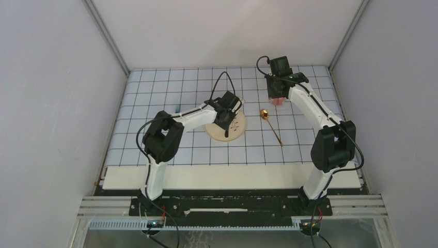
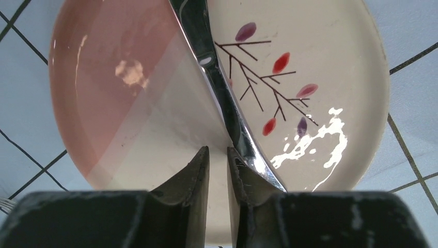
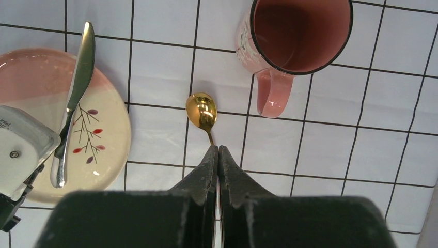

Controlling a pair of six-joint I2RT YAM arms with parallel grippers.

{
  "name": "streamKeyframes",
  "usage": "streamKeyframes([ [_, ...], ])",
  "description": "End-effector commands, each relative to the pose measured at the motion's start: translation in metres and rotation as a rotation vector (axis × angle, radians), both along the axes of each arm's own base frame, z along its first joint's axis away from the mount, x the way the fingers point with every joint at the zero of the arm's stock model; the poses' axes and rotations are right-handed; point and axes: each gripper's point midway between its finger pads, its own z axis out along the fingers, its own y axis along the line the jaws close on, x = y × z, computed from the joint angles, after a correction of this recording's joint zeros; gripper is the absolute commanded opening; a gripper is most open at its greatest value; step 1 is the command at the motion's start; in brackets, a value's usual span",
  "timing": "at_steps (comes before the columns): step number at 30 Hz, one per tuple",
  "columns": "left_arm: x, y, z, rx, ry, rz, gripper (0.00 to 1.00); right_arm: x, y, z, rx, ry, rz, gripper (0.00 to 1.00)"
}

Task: Set the dinner table for one person
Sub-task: Pick up the knife with the napkin.

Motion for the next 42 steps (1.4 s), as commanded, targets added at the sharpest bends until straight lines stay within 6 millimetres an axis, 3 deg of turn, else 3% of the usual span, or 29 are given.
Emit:
streamKeyframes([
  [1, 0.008, -0.017, 0.013, -0.037, -0.018, -0.033, 0.26, 0.005, 0.000, 0.034, 0.003, -0.091, 0.009, 0.04],
  [4, 0.007, -0.018, 0.011, -0.029, -0.005, -0.038, 0.38, 0.005, 0.000, 0.034, 0.002, -0.091, 0.010, 0.04],
  [5, 0.007, -0.018, 0.010, -0.029, -0.002, -0.038, 0.48, 0.005, 0.000, 0.035, 0.001, -0.090, 0.010, 0.04],
  [6, 0.006, -0.018, 0.009, -0.029, 0.004, -0.041, 0.52, 0.004, 0.000, 0.035, 0.000, -0.089, 0.010, 0.04],
  [17, 0.006, -0.022, 0.012, -0.041, 0.007, -0.050, 0.50, 0.004, 0.003, 0.031, 0.012, -0.074, 0.013, 0.04],
  [21, 0.011, -0.022, 0.032, -0.058, -0.037, -0.048, 0.54, 0.001, 0.011, 0.029, 0.020, -0.066, 0.027, 0.08],
  [24, 0.019, -0.009, 0.056, -0.064, -0.105, -0.027, 0.57, -0.001, 0.021, 0.031, 0.025, -0.070, 0.043, 0.14],
  [27, 0.027, 0.021, 0.073, -0.089, -0.142, 0.041, 0.62, -0.004, 0.031, 0.031, 0.017, -0.073, 0.057, 0.18],
  [30, 0.036, 0.065, 0.080, -0.102, -0.163, 0.125, 0.63, -0.005, 0.034, 0.028, 0.010, -0.073, 0.061, 0.18],
  [33, 0.034, 0.102, 0.082, -0.081, -0.163, 0.173, 0.63, -0.003, 0.029, 0.029, 0.013, -0.075, 0.044, 0.18],
  [36, 0.030, 0.152, 0.090, -0.079, -0.184, 0.254, 0.63, -0.008, 0.030, 0.026, 0.045, -0.069, 0.045, 0.17],
  [39, 0.023, 0.204, 0.094, -0.104, -0.203, 0.359, 0.63, -0.018, 0.049, 0.013, 0.067, -0.048, 0.089, 0.17],
  [42, 0.016, 0.249, 0.100, -0.144, -0.223, 0.463, 0.63, -0.034, 0.085, -0.008, 0.064, -0.011, 0.155, 0.15],
])
